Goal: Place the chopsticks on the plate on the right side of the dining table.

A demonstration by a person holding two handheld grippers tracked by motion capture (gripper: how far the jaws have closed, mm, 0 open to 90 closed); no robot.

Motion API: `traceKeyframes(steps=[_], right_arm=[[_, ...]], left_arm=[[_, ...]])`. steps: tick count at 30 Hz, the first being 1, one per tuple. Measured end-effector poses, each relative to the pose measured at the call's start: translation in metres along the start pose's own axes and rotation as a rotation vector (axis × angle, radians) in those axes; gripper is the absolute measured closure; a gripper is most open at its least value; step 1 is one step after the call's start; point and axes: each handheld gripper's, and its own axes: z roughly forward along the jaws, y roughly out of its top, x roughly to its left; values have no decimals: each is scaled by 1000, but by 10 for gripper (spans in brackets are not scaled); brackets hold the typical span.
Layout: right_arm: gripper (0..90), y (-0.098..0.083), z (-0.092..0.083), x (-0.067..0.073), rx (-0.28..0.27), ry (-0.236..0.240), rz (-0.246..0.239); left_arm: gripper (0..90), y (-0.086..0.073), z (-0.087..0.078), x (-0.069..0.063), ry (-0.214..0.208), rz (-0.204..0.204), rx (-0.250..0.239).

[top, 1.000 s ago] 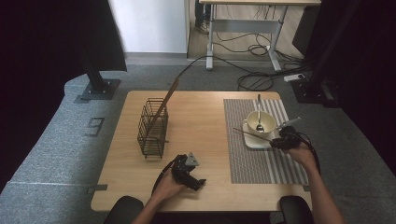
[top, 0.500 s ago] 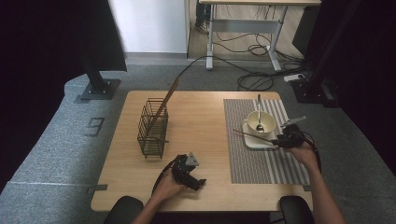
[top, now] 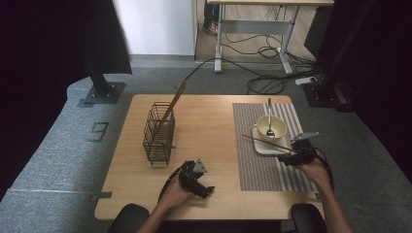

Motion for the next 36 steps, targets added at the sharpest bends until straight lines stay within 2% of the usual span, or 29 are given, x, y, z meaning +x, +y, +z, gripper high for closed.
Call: traceKeyframes(steps=[4,10,13,16,20,24,30,36], right_arm=[[114,-6,3,5,8,4,-7],[43,-11,10,1,-5,-14,50],[14,-13,16,0,10,-28,49],[5,-14,23,1,39,-39,32],[0,-14,29,0,44,-59,21],[0,-12,32,-3,40,-69,25],[0,-10,36,-8,28,-69,57],[0,-7,40,-9,17,-82,62]], left_arm=[[0,0,0,0,0,0,0],[0,0,0,0,-2,2,-3],[0,0,0,0,-3,3,-2],[0,0,0,0,-3,3,-2],[0,0,0,0,-4,1,-2],[0,0,0,0,-4,1,-2],[0,0,0,0,-4,3,-1],[0,0,0,0,-4,2,-1]])
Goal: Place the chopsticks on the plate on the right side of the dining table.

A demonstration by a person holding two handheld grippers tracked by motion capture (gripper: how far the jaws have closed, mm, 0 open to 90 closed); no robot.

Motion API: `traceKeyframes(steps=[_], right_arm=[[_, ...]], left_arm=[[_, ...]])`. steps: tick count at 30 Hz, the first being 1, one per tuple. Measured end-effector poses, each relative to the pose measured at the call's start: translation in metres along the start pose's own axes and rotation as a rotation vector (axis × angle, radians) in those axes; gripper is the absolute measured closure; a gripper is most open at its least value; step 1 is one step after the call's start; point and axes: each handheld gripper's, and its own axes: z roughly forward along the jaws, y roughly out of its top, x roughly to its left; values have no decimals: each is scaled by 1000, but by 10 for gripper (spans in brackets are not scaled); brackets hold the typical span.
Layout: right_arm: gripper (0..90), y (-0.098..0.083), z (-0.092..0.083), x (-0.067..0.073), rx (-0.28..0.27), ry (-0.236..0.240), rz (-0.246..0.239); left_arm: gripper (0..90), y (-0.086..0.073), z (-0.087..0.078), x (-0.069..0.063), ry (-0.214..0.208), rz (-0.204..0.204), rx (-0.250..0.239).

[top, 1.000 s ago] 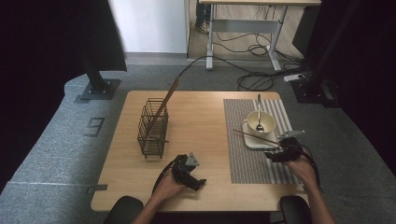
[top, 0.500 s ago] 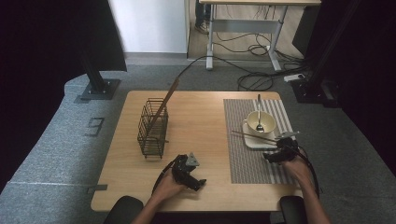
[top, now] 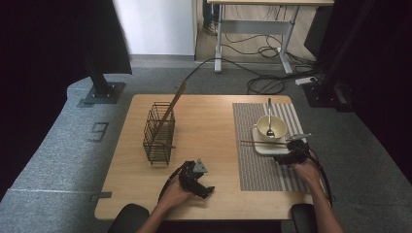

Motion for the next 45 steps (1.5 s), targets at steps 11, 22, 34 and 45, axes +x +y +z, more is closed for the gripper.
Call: traceKeyframes(steps=[11,22,34,45], right_arm=[[0,2,3,0,-6,-12,7],[0,1,2,1,6,-16,1],[0,-7,-34,4,-38,36,-2],[7,-18,-79,33,-57,93,-90]], left_arm=[[0,0,0,0,0,-2,-2],[0,0,0,0,0,-2,-2],[0,0,0,0,0,0,0],[0,0,0,0,0,3,0]])
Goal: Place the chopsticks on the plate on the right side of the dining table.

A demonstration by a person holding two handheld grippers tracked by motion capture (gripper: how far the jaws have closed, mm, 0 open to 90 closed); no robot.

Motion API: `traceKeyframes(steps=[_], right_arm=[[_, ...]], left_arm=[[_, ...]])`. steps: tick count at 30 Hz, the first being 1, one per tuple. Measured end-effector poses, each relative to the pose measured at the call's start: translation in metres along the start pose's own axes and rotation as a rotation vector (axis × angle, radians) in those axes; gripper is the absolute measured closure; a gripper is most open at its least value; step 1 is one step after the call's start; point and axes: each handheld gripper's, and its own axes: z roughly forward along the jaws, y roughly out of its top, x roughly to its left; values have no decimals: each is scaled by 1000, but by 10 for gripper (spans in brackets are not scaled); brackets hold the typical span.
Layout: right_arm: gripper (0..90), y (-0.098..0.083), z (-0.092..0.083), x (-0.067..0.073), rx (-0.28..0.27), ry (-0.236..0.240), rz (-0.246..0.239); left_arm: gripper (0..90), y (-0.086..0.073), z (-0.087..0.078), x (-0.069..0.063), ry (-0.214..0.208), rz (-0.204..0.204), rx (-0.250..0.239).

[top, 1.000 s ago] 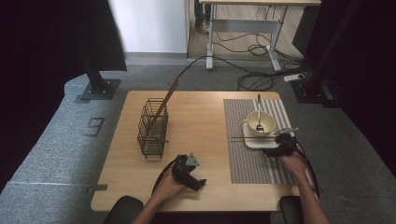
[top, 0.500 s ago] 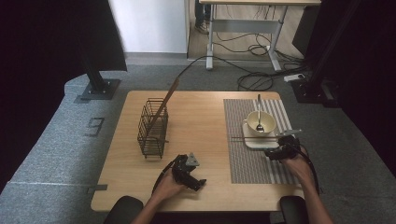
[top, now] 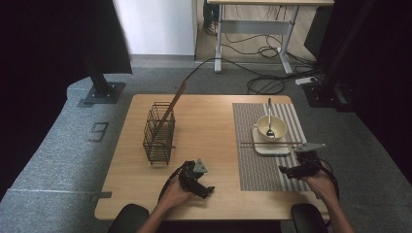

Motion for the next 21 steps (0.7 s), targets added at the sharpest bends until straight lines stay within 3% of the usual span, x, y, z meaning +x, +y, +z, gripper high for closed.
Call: traceKeyframes(steps=[5,10,15,21], right_arm=[[7,-2,-19,15,-18,64,3],[0,6,-30,35,-8,101,-41],[0,20,-30,52,-25,124,-94],[0,40,-25,65,-55,155,-115]], left_arm=[[0,0,0,0,0,0,0],[0,0,0,0,1,-1,0],[0,0,0,0,1,-2,0],[0,0,0,0,3,-3,-1]])
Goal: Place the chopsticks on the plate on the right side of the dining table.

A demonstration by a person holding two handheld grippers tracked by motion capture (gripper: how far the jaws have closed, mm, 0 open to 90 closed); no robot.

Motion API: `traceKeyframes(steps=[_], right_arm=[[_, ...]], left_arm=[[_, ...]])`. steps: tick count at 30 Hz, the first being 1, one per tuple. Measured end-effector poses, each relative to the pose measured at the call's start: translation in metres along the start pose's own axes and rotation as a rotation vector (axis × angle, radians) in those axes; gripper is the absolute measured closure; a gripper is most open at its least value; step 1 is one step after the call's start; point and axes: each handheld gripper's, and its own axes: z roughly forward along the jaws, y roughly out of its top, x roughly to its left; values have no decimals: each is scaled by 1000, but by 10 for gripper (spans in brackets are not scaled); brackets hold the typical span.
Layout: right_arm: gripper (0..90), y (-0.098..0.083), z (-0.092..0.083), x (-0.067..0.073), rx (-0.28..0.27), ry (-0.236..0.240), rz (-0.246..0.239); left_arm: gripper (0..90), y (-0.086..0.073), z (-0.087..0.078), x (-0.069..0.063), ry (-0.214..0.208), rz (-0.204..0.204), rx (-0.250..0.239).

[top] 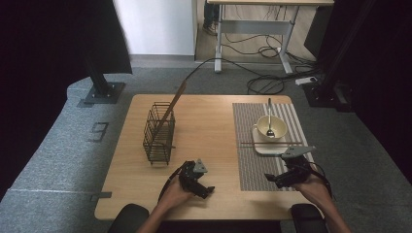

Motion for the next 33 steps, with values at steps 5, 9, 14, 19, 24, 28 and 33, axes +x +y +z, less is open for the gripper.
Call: traceKeyframes(steps=[5,9,14,19,24,28,33], right_arm=[[0,16,10,6,-10,32,-34],[0,28,16,9,-5,41,-62],[0,41,22,11,-12,70,-67],[0,54,28,15,-22,92,-85],[0,73,36,19,-41,109,-98],[0,89,42,24,-58,148,-96],[0,109,50,33,-59,172,-131]], left_arm=[[0,0,0,-1,4,-9,0],[0,0,0,-2,9,-14,-1],[0,-1,-1,-2,12,-14,2],[0,-1,-1,-2,12,-17,1],[0,-1,-1,-2,13,-15,1],[0,-1,-1,-2,12,-16,0],[0,-1,0,-2,13,-19,-2]])
